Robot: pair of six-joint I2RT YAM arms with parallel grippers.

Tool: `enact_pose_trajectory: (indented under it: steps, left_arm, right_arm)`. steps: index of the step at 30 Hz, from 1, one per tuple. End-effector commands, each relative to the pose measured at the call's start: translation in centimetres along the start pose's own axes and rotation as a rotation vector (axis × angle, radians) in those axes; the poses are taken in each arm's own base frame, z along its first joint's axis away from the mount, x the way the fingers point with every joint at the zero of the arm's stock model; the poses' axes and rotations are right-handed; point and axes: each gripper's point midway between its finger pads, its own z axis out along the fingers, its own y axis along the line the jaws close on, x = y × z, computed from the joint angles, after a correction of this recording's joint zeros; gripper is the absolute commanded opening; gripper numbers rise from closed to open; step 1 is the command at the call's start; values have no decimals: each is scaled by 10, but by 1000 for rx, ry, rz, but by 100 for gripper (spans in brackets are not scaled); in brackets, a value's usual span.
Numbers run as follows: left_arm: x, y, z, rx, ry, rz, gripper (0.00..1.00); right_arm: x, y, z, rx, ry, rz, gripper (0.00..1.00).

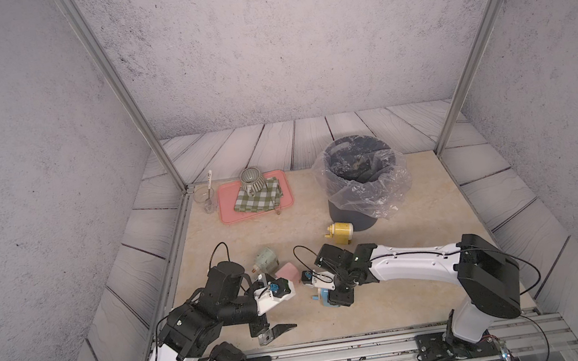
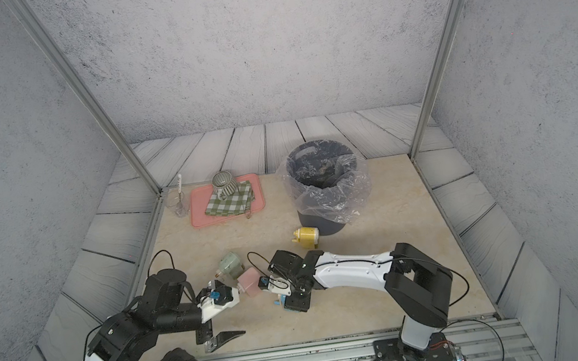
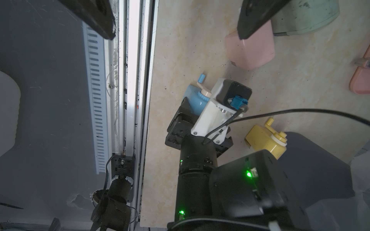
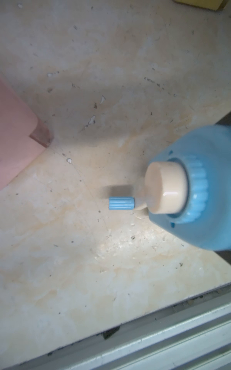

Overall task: Take out the pencil sharpener tray and clean the shavings
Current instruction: Place the pencil sharpener at the center of the board, then pick up the pencil sharpener from the center of the board.

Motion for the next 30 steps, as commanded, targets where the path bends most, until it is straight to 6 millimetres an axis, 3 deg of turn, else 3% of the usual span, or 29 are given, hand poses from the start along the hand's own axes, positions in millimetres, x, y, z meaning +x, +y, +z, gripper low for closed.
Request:
enact_pose_trajectory:
  steps: [1,14,20,25,30]
  left_arm:
    - [-9,-1,-6,4,-23,-12,99]
    - [-23,0,-14,-10,-60,-45,99]
    - [-24,0,-14,-6,-68,-62,99]
    - [-23,-1,-12,8,-64,-50,99]
    - [-25,-1,-5,58,-39,-19,99]
  right_arm:
    - [-8,-5,-6,53,-18,8,53]
    - [-20,-2,-20,70,-91,31,74]
    - [-19,-4,-22,86,-102,46,76]
    - [-20,-7,-43,125,-169,74,76]
    - [-8,-12,-72,190,-236,142,78]
